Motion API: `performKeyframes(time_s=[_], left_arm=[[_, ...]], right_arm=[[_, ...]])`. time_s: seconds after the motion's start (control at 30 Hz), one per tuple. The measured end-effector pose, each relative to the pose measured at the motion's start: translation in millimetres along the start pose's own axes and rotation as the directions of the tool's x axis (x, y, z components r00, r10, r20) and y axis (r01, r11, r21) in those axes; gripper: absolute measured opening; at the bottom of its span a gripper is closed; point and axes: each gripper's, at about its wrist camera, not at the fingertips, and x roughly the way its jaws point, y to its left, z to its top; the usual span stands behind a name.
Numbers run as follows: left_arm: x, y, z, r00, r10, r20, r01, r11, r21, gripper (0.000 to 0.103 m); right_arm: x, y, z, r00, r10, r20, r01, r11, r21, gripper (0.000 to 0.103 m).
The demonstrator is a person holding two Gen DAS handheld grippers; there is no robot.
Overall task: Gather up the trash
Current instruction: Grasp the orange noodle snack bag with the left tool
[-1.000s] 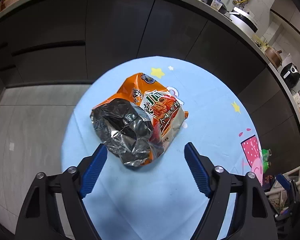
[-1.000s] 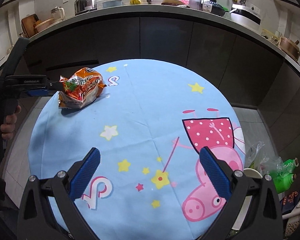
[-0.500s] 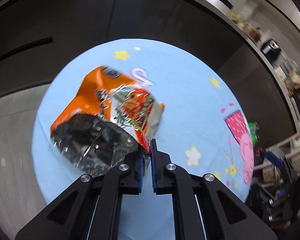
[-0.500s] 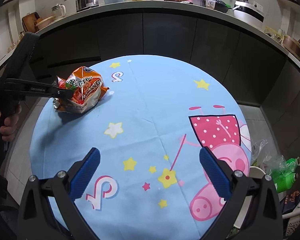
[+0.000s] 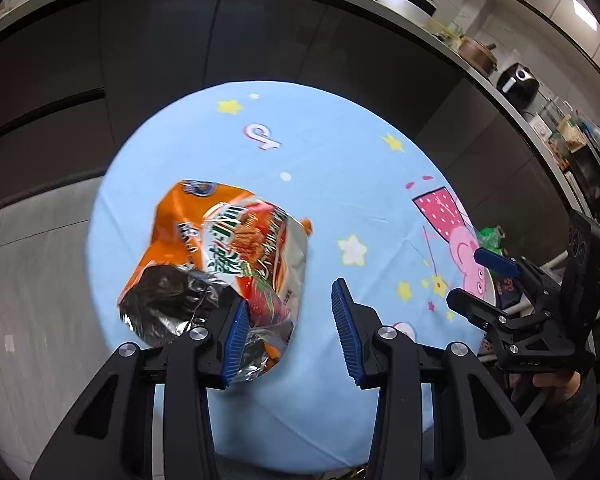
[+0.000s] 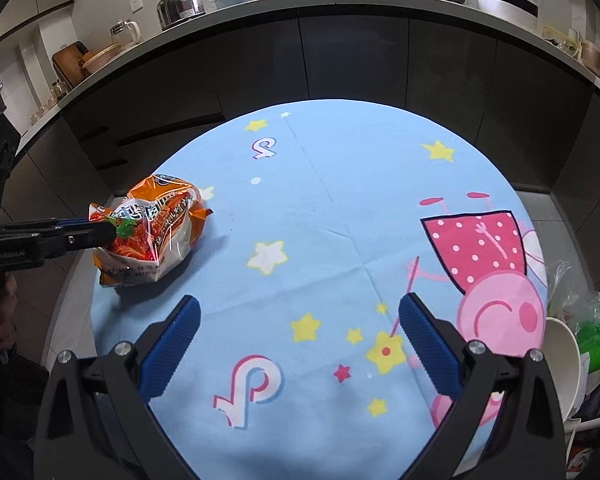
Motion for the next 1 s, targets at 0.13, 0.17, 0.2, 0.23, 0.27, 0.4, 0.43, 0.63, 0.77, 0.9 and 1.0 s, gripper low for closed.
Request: performKeyframes(time_s=[0.13,0.17,0.2,0.23,0.27,0.4,0.43,0.63,0.77,0.9,1.0], left_arm=[[-22.2,19.9,-0.8,0.999,0.02,0.035,-0.019,0.999,-0.041,0.045],[-27.7,25.9,-0.4,0.999,0.03,0.045,-0.027,0.998,-0.052,0.045],[-32.5,31.5,0.1,0.997,0.045,0.057,-0.042,0.997,-0.06,0.045],[-36.5,37.1,1.3,0.996,0.062,0.069,-0.058,0.996,-0.065,0.045],[-38.6,41.8,2.2,0.994,0.08,0.077,-0.074,0.995,-0.071,0.047],[-36.1,72.6,7.6,0.991,0.119,0.066,-0.109,0.984,-0.139,0.049],[-35.5,77.0,8.1,0.991,0.116,0.064,-0.105,0.983,-0.151,0.049],[-28.7,84.1,14.2,0.999,0.002,0.045,0.006,0.984,-0.178,0.052],[-16.3,76.1,18.2,1.0,-0.013,0.02,0.016,0.989,-0.148,0.058],[3.1,79.2,18.2,0.999,-0.018,-0.027,0.014,0.988,-0.153,0.058],[11.0,84.8,16.6,0.998,-0.044,-0.05,0.034,0.983,-0.181,0.056]], right_arm=[[3.0,16.8,4.9,1.0,0.031,-0.001,-0.031,0.999,-0.036,0.1],[3.7,20.6,6.1,0.999,0.038,-0.002,-0.038,0.998,-0.043,0.1],[5.7,25.8,7.6,0.999,0.047,-0.003,-0.048,0.997,-0.052,0.1],[8.8,30.6,9.5,0.998,0.056,-0.008,-0.056,0.997,-0.06,0.1],[11.7,34.8,11.0,0.998,0.062,-0.012,-0.063,0.996,-0.066,0.099],[25.7,46.1,18.3,0.993,0.117,-0.032,-0.119,0.991,-0.063,0.096],[31.9,48.0,20.9,0.99,0.137,-0.04,-0.139,0.989,-0.054,0.092],[74.6,49.6,34.3,0.96,0.263,-0.096,-0.257,0.964,0.074,0.081],[97.9,52.6,42.6,0.944,0.308,-0.118,-0.295,0.948,0.12,0.08],[115.7,63.7,48.2,0.937,0.318,-0.145,-0.304,0.946,0.11,0.08],[124.7,70.7,49.8,0.928,0.338,-0.158,-0.325,0.94,0.106,0.073]])
